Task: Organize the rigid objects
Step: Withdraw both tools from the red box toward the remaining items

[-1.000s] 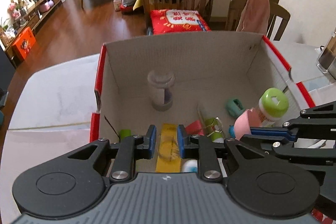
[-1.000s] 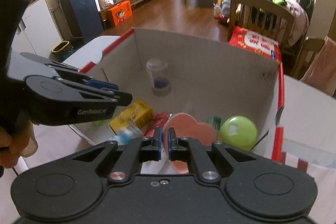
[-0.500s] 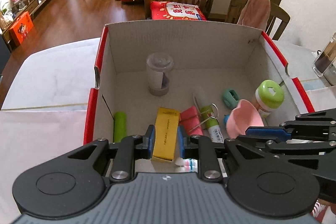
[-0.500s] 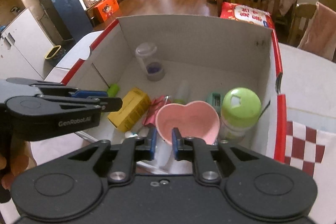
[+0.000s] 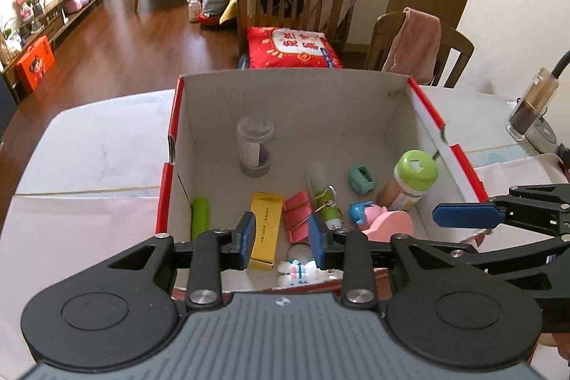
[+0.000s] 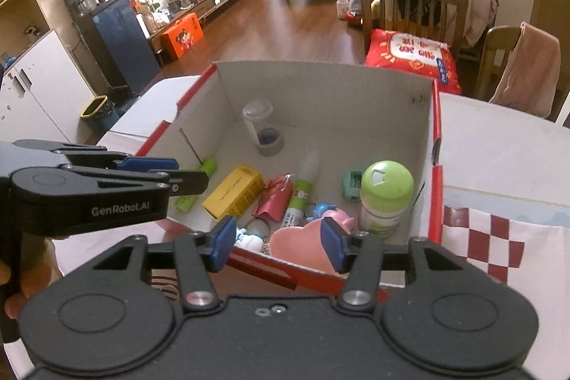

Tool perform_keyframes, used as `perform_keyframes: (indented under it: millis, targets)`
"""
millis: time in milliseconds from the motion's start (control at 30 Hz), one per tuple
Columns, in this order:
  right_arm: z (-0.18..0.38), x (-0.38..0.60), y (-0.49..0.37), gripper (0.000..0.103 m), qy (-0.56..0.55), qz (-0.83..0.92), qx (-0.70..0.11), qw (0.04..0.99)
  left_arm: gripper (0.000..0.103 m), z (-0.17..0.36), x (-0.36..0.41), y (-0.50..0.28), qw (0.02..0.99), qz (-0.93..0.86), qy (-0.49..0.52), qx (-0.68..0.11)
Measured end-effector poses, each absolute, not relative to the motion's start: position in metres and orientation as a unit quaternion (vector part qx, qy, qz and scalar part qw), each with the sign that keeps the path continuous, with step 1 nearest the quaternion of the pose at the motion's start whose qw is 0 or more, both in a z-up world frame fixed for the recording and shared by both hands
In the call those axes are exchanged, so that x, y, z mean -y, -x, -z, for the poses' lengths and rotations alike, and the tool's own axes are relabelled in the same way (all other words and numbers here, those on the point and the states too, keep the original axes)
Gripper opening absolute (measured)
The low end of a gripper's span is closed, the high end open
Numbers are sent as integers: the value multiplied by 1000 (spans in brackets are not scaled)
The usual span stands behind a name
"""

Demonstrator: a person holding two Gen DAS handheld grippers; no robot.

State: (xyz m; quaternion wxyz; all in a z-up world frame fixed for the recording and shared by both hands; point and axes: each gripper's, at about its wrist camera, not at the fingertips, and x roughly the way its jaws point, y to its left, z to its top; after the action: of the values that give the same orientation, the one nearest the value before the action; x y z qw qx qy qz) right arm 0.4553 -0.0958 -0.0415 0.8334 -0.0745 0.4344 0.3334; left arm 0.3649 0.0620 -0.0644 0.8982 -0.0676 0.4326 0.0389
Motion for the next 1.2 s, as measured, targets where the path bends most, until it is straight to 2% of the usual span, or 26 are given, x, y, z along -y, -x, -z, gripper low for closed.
perform_keyframes:
  millis: [367, 467, 733, 767, 800, 833, 867, 1067, 1133, 1200]
  targets:
    - [8, 113, -423, 63, 70, -344, -389, 852, 31, 30, -50, -326, 914, -35, 57, -401]
    - [-2, 116, -410, 71, 68, -349, -372, 857, 31, 21, -49, -313, 918, -33, 58, -391]
    - [-20, 123, -371, 81, 78, -363, -334, 866, 32, 3, -42, -279, 926, -28, 54, -374]
    - [-21, 124, -366, 82, 78, -365, -331, 867, 34, 2, -41, -274, 926, -28, 54, -371]
    - [-22, 125, -362, 84, 79, -366, -328, 867, 46, 1, -41, -269, 928, -29, 54, -369]
    - [-23, 126, -358, 85, 79, -366, -326, 868, 63, -1, -41, -264, 929, -30, 53, -365]
    - [-23, 128, -354, 86, 78, -365, -324, 869, 68, -3, -40, -257, 933, -33, 52, -355]
    - [-21, 140, -332, 91, 73, -361, -315, 875, 71, -5, -39, -228, 937, -31, 52, -344]
    - [-17, 143, -326, 93, 73, -359, -315, 876, 79, -2, -40, -221, 937, -36, 53, -344]
    - [-12, 146, -321, 96, 75, -356, -316, 876, 81, 1, -40, -214, 938, -39, 58, -340]
